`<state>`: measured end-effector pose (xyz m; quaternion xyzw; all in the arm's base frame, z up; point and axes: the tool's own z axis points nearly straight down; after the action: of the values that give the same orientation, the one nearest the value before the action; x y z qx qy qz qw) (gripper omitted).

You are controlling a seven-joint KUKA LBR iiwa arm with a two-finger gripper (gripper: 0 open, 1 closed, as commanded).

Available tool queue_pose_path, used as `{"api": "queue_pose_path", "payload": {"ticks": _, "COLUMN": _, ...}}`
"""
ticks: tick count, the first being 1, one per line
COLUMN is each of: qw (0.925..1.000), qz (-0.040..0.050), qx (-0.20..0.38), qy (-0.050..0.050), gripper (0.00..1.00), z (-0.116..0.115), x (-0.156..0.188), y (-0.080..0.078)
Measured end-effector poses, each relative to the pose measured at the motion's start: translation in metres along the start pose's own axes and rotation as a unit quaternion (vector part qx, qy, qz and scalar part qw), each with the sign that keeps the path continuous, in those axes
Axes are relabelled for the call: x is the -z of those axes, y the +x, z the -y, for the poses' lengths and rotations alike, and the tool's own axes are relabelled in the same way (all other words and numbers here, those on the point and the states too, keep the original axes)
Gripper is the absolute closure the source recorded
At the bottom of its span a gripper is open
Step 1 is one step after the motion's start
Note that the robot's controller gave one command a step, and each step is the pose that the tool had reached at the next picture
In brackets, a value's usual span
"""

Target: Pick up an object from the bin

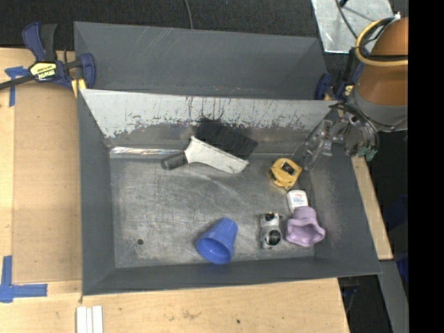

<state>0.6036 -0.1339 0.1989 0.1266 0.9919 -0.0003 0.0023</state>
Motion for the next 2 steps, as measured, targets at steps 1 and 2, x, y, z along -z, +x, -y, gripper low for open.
{"api": "queue_pose_path", "payload": {"ticks": 1, "qw": 1.0, "qz": -0.0001, "qx": 0.0, "qy": 0.0, "gripper": 1.0, "z": 0.0, "x": 0.0, "y": 0.0}}
{"api": "queue_pose_path", "payload": {"ticks": 2, "qw": 0.9958, "qz": 0.0003, "qx": 0.092, "qy": 0.0, "gripper": 0.0, "z": 0.019, "x": -0.045, "y": -0.027}}
